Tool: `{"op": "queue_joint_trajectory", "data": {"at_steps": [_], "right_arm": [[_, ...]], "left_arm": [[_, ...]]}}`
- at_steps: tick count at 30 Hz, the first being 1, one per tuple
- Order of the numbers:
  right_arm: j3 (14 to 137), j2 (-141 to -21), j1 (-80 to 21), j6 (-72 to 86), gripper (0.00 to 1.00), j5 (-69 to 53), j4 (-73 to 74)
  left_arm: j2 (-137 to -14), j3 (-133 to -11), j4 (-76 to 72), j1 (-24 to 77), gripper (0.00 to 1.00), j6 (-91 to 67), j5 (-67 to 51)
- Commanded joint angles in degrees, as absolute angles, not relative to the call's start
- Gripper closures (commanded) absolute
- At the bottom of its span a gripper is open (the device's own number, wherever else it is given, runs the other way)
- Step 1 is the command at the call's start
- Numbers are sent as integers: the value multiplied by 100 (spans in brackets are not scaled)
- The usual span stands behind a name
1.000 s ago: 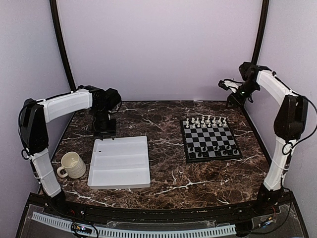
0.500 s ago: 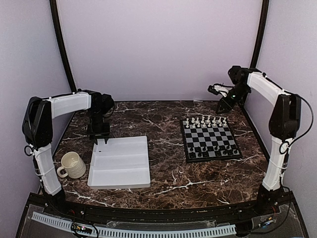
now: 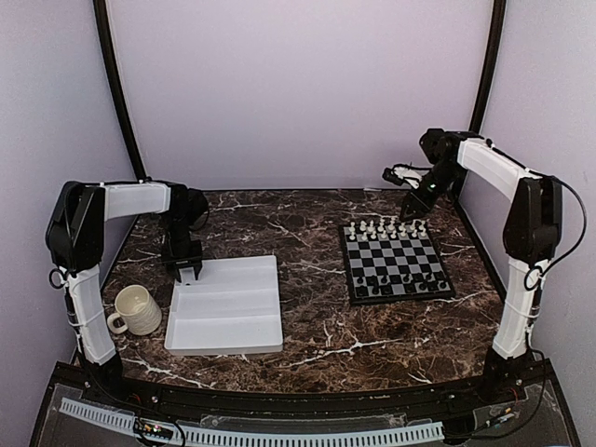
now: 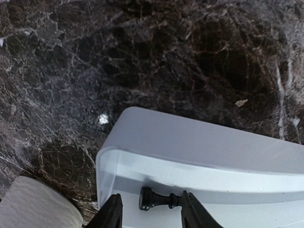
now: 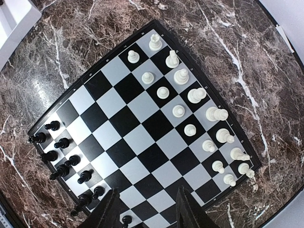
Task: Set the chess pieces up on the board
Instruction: Move the queen to the storage box.
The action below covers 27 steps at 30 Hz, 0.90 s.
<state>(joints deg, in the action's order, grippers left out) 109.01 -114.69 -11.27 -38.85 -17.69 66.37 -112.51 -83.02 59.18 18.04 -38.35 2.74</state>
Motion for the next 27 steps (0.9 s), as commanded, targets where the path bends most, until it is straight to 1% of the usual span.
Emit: {"op": "queue_joint_trajectory", "data": {"at_steps": [1,3,6,8,10,14,20,27], "right_arm": [[10892,-11480,-1134,-3858,58,-1720,6665],[10945,-11504,-1134,-3859,58,-1735,6687],[10985,-11538,-1143,-3863,58,-1746,6691],[11009,-11563,-1149,-3850,58,-1747,6704],[11029,-11575,-1172,-3850,58,-1757,6704],[10998,-11592,-1231,-3837,58,-1709,6680],[10944,-11560,-1346,-3849,58,-1588,6687],[10846,-11514,-1478,-3894,58,-1409,6679]], "left_arm": [[-11210,-8019,5872,1802,54,-3959,72],[-11271,-7949,5786,1802,55,-3982,18],[-11295,-7817,5702,1802,58,-4003,-301],[-11300,-7757,5658,1802,62,-4028,-537],[-11292,-7726,5565,1809,71,-4037,-809],[-11293,-7791,5349,1811,79,-4029,-1153],[-11452,-8197,5096,1811,85,-3940,-1438],[-11635,-8482,4928,1811,90,-3801,-1623]]}}
